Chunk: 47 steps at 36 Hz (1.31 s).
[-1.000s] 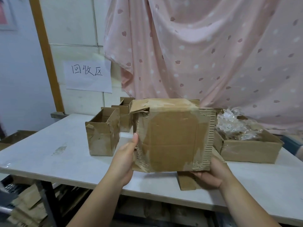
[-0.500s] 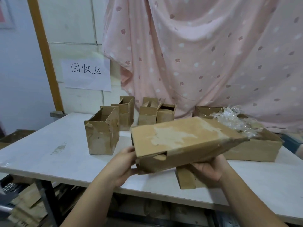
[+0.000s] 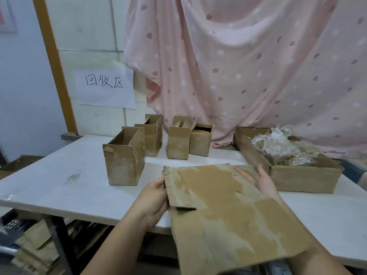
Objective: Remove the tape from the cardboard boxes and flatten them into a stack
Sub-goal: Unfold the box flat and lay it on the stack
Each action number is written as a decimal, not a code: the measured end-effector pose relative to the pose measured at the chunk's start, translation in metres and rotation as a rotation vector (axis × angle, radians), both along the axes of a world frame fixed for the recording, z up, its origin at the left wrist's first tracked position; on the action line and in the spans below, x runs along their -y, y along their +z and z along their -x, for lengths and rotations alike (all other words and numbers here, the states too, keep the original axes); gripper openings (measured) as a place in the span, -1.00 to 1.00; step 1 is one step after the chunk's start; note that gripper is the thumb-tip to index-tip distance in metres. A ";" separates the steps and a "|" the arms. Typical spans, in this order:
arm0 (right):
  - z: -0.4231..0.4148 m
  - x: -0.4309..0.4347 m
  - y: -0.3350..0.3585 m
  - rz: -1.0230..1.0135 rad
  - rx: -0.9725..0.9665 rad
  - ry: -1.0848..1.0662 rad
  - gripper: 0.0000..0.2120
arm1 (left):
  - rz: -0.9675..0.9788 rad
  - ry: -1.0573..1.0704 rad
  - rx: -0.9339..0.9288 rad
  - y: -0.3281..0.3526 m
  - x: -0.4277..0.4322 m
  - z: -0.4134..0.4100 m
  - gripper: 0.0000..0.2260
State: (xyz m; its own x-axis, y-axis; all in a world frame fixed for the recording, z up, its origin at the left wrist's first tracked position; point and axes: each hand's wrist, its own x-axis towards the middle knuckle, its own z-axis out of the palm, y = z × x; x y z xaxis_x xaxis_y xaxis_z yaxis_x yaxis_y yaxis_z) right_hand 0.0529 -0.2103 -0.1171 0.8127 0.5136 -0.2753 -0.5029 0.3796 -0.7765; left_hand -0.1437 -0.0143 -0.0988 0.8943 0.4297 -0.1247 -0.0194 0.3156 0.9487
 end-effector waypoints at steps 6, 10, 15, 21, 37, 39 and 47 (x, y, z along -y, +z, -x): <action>0.017 0.015 0.005 -0.097 -0.031 0.310 -0.19 | 0.252 0.249 0.146 0.001 -0.003 -0.005 -0.73; 0.026 0.027 0.004 -0.181 -0.010 0.377 -0.42 | 0.219 0.368 0.177 -0.004 -0.007 -0.011 -0.72; 0.026 0.028 0.006 0.054 0.124 0.349 -0.52 | 0.313 0.403 0.277 -0.005 -0.002 -0.022 -0.57; 0.023 0.032 0.003 0.168 0.264 0.065 -0.53 | -0.017 0.048 0.114 -0.012 0.023 -0.035 -0.61; 0.009 0.067 -0.001 1.129 0.782 -0.006 -0.40 | -1.254 -0.206 -0.432 -0.055 0.075 -0.064 -0.28; 0.006 0.066 -0.006 1.086 0.780 -0.034 -0.42 | -1.273 -0.196 -0.412 -0.061 0.075 -0.062 -0.21; 0.002 0.053 -0.026 1.056 0.758 -0.034 -0.45 | -1.393 -0.116 -0.440 -0.072 0.073 -0.060 -0.24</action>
State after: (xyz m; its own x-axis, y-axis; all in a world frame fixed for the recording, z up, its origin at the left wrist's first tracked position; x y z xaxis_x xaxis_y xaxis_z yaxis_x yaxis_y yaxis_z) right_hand 0.0509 -0.2635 -0.1429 0.9514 0.3079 -0.0008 0.1878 -0.5826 -0.7908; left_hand -0.0839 -0.0872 -0.1708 0.9319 0.3583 0.0556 0.3072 -0.8617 0.4038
